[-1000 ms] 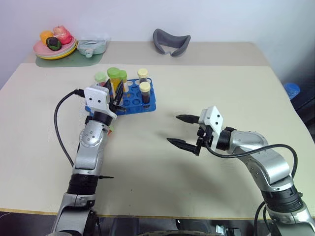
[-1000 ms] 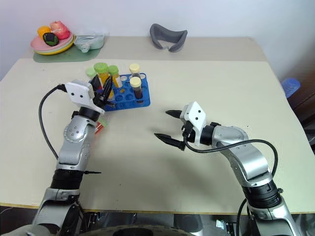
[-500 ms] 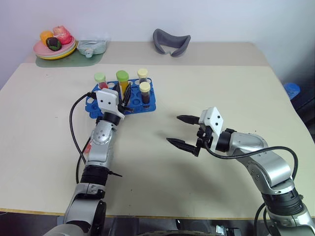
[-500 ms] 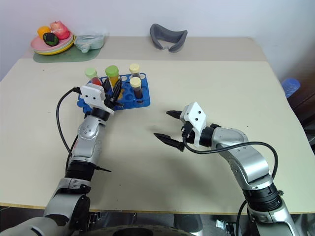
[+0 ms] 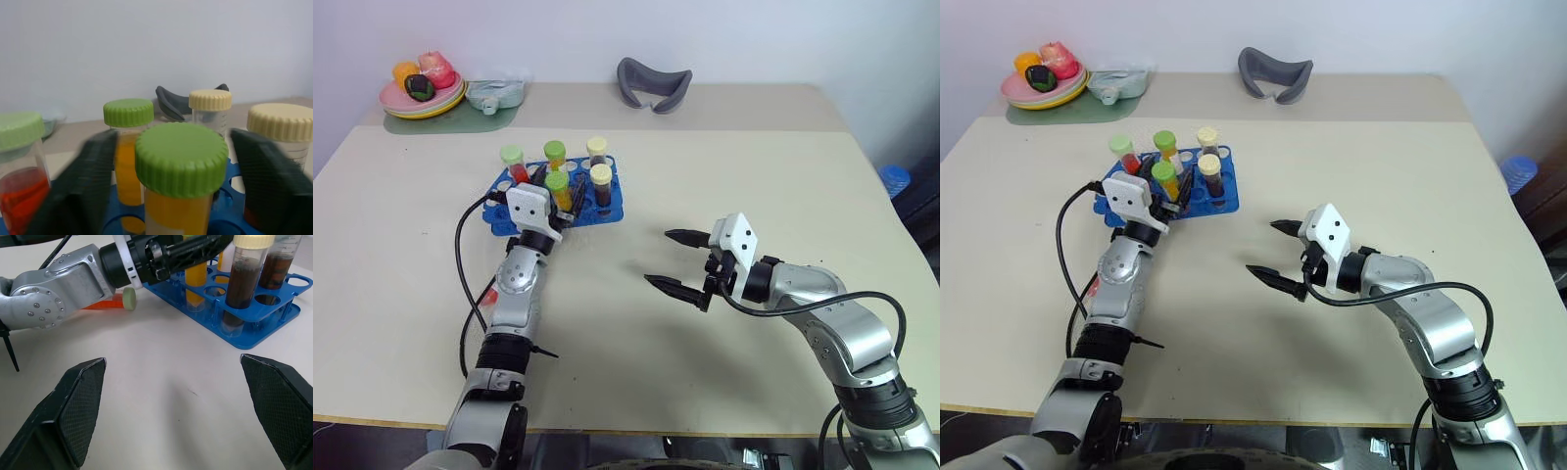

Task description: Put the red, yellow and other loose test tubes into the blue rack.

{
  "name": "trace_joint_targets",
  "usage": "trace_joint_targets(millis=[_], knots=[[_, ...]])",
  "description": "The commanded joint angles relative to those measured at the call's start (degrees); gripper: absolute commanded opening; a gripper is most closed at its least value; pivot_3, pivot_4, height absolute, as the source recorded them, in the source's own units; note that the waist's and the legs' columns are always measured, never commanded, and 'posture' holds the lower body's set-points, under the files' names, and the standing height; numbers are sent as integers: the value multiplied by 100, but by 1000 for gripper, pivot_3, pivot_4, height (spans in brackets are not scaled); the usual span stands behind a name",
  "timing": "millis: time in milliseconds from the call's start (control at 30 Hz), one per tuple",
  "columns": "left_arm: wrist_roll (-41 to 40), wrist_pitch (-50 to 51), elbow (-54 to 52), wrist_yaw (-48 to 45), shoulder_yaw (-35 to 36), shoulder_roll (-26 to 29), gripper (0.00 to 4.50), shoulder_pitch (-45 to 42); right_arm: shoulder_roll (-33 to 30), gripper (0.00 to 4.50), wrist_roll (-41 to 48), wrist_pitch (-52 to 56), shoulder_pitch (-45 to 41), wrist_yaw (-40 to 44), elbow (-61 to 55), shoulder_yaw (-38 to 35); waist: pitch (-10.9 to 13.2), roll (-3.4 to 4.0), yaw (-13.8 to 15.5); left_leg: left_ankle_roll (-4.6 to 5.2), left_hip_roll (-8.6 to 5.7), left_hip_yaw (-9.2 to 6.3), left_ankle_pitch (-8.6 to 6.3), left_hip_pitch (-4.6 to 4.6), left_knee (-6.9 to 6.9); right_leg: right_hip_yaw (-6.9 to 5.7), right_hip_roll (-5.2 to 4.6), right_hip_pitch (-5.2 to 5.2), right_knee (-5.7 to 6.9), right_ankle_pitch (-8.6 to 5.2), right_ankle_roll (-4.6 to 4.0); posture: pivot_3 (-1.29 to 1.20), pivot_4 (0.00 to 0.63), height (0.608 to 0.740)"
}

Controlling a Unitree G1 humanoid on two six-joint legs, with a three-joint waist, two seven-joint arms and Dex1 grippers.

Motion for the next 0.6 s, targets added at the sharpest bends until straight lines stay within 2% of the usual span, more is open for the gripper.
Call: trace_joint_targets(millis=[33,267,400,467,600], knots=[[-215,306,-825,-105,169,153,4465,223,34,4500,115,-41,-24,-27,-314,-81,0,0,-9,0,0,0,0,0,0,0,0,-1,1,0,0,0,150,740],[-975,2156,-3396,-365,583,1082,4465,1115,-51,4500,180,4,55,-2,-389,-179,0,1,-6,1,3,-3,0,1,-1,0,1,0,5,0,0,0,150,740],[-1648,3607,-4396,-500,1064,1922,4465,1398,-200,4500,238,10,-10,165,-289,-236,0,1,-9,2,2,-3,-1,2,-1,0,0,1,6,-1,0,0,150,740],[-2253,4509,-4714,-602,1450,2414,4465,1582,-336,4500,299,12,-67,352,-221,-267,0,2,-20,3,2,-3,-1,3,-1,0,1,1,6,-1,0,0,150,740],[-3018,6549,-5126,-626,2026,3593,4465,1915,-629,4500,278,-71,-127,709,-82,-261,2,-1,-56,6,4,-4,-3,6,-4,0,3,1,9,-2,-1,0,150,740]])
